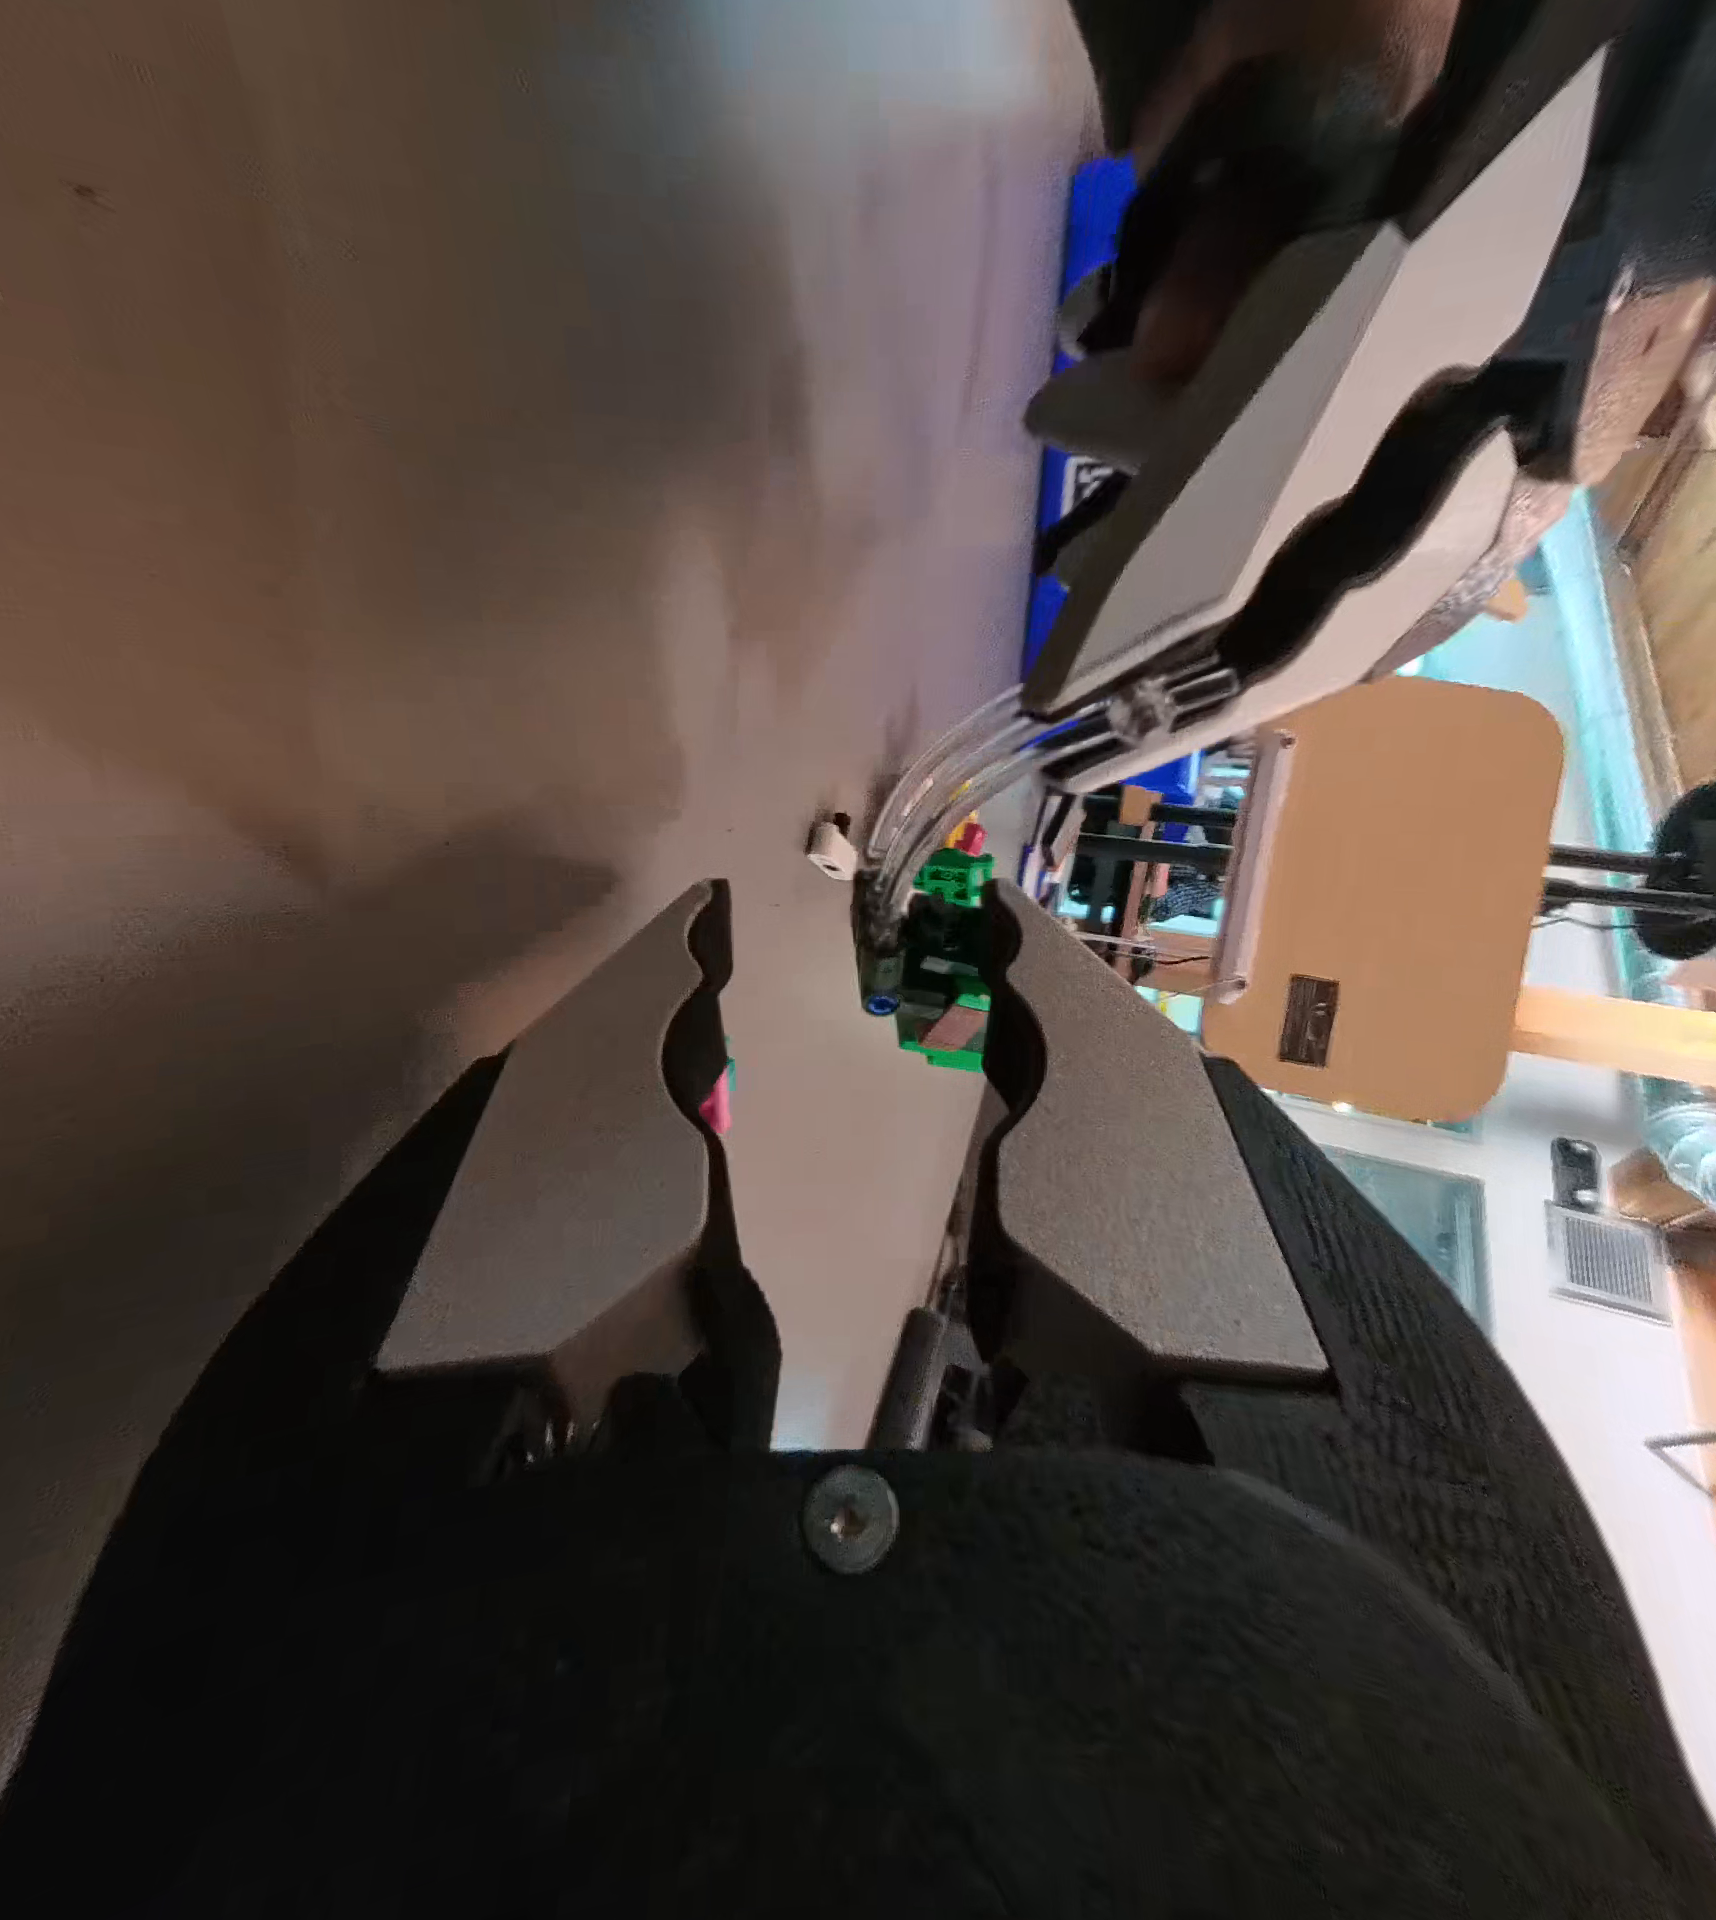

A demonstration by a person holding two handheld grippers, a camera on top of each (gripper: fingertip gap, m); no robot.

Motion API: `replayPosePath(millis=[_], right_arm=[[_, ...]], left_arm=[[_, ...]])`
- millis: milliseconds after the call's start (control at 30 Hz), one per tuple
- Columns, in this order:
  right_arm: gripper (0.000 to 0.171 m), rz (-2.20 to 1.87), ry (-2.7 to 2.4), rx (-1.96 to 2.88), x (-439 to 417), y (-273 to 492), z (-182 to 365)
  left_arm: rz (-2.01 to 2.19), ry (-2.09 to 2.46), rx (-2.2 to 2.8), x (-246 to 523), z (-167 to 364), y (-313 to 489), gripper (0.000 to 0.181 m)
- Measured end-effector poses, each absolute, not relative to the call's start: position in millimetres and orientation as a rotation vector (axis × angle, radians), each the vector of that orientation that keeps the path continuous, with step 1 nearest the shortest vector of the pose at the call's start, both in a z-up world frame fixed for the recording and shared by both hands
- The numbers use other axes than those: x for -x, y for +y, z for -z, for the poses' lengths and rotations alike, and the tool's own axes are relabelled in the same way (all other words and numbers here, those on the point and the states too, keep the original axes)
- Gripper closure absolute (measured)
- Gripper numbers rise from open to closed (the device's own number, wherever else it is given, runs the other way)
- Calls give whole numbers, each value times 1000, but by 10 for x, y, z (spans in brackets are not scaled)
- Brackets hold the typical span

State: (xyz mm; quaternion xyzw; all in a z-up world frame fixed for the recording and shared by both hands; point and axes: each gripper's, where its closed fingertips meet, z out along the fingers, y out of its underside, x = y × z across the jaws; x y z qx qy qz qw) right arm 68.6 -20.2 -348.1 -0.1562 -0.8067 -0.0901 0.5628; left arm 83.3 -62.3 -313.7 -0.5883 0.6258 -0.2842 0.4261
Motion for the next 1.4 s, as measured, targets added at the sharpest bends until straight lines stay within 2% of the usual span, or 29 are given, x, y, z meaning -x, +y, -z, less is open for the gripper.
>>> replayPosePath(millis=[167,267,433,500,600,667,800,833,900,933,1000,1100,1400], right_arm=[[147,179,-1867,344,-646,-255,3435],[154,79,-1879,433,-632,-294,3468],[154,-255,-1780,642,-590,-333,3315],[155,-311,-1745,682,-620,-290,3258],[155,-328,-1734,686,-641,-300,3237],[155,-326,-1731,685,-643,-309,3229],[154,-293,-1716,655,-674,-309,3196],[148,-278,-1703,630,-677,-315,3168],[117,-200,-1686,611,-677,-262,3145],[113,-160,-1702,600,-681,-243,3176],[118,-142,-1740,572,-681,-278,3242],[145,-160,-1777,554,-673,-361,3285],[152,20,-1758,453,-633,-414,3225]], left_arm=[[775,1605,1476,-794,3149,-685,176],[846,1548,1491,-802,3115,-661,176],[1069,1311,1514,-856,2965,-547,148],[1133,1252,1546,-878,2977,-511,146],[1293,1156,1506,-954,2879,-518,152],[1355,1146,1502,-1012,2885,-540,162],[1279,1132,1486,-1071,2900,-493,179],[1273,1149,1481,-1067,2892,-511,179],[1312,1170,1522,-1051,2904,-553,180],[1340,1166,1519,-1043,2886,-574,180],[1411,1135,1519,-1029,2855,-600,180],[1461,1119,1530,-1023,2872,-609,180],[1604,1051,1554,-947,2785,-643,181]])
